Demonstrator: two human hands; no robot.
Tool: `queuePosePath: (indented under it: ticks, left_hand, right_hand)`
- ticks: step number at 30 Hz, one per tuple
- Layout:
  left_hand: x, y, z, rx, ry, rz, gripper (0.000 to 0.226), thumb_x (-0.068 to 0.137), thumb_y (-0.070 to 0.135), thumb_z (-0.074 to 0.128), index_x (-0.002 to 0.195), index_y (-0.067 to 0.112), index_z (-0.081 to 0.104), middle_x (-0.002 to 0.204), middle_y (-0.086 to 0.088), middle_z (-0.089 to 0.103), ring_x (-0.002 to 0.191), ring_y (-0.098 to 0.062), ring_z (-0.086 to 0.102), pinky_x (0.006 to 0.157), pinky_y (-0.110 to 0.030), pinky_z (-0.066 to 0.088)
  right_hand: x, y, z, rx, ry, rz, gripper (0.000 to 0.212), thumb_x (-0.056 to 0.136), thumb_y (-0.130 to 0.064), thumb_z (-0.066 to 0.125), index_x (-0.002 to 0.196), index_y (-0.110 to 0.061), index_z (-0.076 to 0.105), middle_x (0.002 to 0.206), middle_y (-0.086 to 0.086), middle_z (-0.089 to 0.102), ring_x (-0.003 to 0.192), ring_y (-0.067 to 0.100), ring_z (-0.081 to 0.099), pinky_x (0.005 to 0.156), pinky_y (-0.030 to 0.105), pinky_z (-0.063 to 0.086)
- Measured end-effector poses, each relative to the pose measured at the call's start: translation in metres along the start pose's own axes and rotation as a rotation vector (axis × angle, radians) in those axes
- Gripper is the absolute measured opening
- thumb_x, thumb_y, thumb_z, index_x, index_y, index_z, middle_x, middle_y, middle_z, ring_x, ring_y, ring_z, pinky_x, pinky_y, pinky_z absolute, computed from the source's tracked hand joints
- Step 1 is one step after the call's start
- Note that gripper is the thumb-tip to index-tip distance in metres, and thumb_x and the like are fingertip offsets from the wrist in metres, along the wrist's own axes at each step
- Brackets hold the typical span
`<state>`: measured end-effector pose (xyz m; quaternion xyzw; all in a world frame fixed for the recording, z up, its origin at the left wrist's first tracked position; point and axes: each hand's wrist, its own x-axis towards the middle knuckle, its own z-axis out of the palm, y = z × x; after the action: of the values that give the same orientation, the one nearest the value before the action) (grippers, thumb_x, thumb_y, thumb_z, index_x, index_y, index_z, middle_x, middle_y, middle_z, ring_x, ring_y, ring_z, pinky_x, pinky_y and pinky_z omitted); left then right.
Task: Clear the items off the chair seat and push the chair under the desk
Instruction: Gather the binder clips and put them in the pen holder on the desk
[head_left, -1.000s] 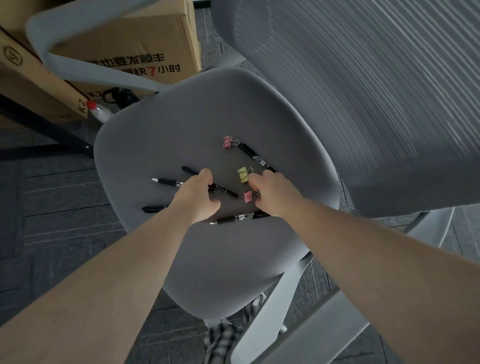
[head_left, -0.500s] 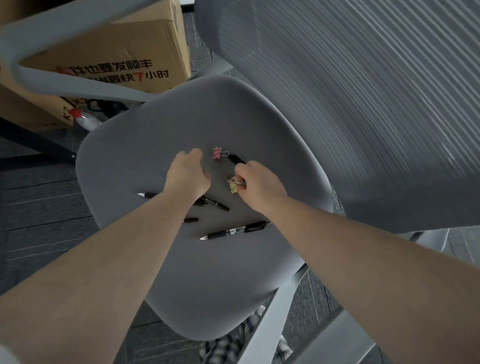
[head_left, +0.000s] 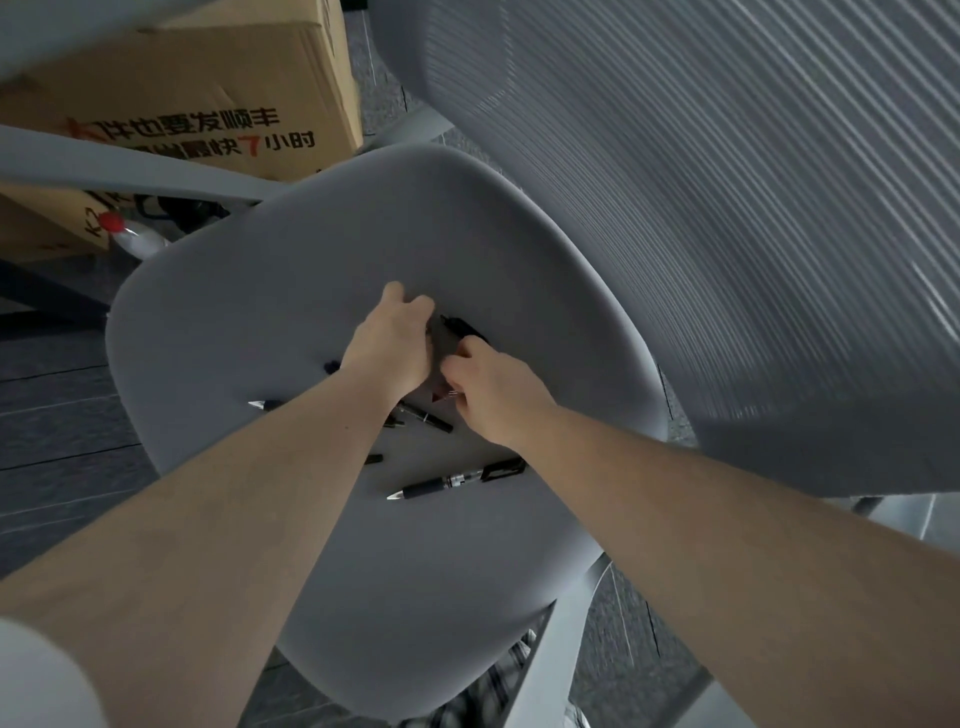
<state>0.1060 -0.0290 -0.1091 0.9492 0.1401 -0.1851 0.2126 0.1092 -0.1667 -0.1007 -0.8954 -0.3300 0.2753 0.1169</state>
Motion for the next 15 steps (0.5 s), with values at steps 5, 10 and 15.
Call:
queuePosePath:
  ticks: [5, 10, 15]
  left_hand:
    - [-0.006, -0.007, 0.0, -0.005, 0.01, -0.073, 0.012, 0.088, 0.01, 0.05, 0.095, 0.001, 0.047, 0.1, -0.018, 0.043, 0.089, -0.041, 0.051, 0.067, -0.04, 0.037]
    - [-0.007, -0.011, -0.006, -0.034, -0.011, -0.189, 0.021, 0.086, 0.012, 0.057, 0.102, -0.001, 0.051, 0.111, -0.022, 0.051, 0.1, -0.043, 0.053, 0.072, -0.042, 0.041]
    - [-0.011, -0.017, -0.009, -0.037, 0.017, -0.187, 0.024, 0.088, 0.016, 0.058, 0.104, -0.003, 0.058, 0.113, -0.022, 0.051, 0.105, -0.044, 0.053, 0.08, -0.041, 0.044]
  right_hand:
    - [-0.001, -0.006, -0.002, 0.06, 0.001, 0.099, 0.014, 0.089, -0.015, 0.054, 0.1, -0.007, 0.055, 0.113, 0.017, 0.045, 0.089, 0.038, 0.057, 0.068, 0.037, 0.044]
    - [0.0, -0.012, 0.004, 0.075, 0.03, 0.167, 0.015, 0.089, -0.011, 0.053, 0.104, -0.01, 0.056, 0.112, 0.018, 0.043, 0.089, 0.039, 0.055, 0.07, 0.039, 0.048]
    - [-0.001, -0.017, 0.003, 0.128, 0.042, 0.171, 0.012, 0.087, -0.01, 0.055, 0.098, -0.009, 0.057, 0.112, 0.015, 0.044, 0.088, 0.037, 0.055, 0.072, 0.038, 0.051]
